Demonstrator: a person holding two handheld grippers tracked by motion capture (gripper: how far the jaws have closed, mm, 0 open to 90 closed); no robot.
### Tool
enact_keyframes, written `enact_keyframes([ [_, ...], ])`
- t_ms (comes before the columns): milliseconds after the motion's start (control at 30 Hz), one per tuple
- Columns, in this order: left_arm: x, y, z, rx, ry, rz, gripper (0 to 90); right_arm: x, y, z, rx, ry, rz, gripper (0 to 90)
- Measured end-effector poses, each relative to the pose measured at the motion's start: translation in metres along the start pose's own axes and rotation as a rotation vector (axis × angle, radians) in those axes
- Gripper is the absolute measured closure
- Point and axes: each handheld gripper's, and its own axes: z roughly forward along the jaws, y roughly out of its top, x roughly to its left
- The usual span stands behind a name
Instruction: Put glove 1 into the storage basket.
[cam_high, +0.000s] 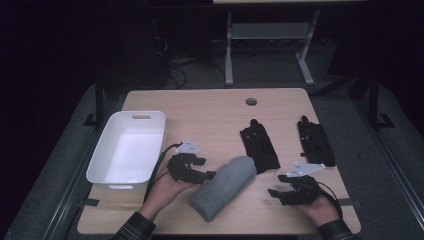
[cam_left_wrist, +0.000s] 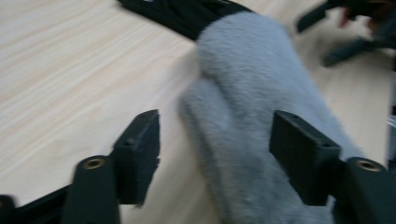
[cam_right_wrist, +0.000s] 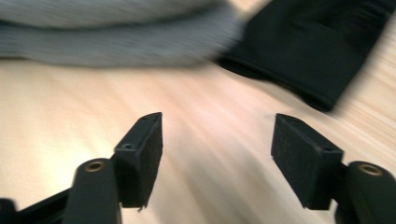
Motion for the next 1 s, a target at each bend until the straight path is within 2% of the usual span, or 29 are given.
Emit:
enact_keyframes([
  [33,-0.002,0.000,0.000,0.004,-0.016,0.007,28.9,-0.005,-0.003,-0.001,-0.005,-0.023,0.010,28.7],
  [167,-0.006,0.001,0.005,0.024,-0.078,0.012,20.9,-0.022,-0.010,-0.002,0.001,-0.107,0.026,22.0],
  [267,-0.008,0.000,0.012,0.045,-0.084,0.020,17.7,-0.031,-0.014,-0.002,0.006,-0.138,0.055,21.2],
  [367,-0.011,-0.001,0.020,0.067,-0.076,0.029,15.9,-0.035,-0.016,-0.001,0.012,-0.146,0.064,21.2],
  [533,-0.013,-0.005,0.033,0.102,-0.063,0.034,13.4,-0.033,-0.016,0.001,0.023,-0.150,0.045,21.0],
  [633,-0.014,-0.008,0.041,0.127,-0.056,0.053,12.4,-0.033,-0.017,0.001,0.027,-0.156,0.041,21.0],
  [833,-0.012,-0.012,0.051,0.168,-0.069,0.060,12.3,-0.033,-0.017,0.002,0.033,-0.167,0.039,21.1],
  [900,-0.011,-0.013,0.054,0.175,-0.081,0.039,12.3,-0.034,-0.017,0.002,0.030,-0.167,0.033,21.0],
  [1000,-0.011,-0.014,0.057,0.199,-0.094,0.038,12.7,-0.034,-0.017,0.003,0.030,-0.170,0.037,21.0],
])
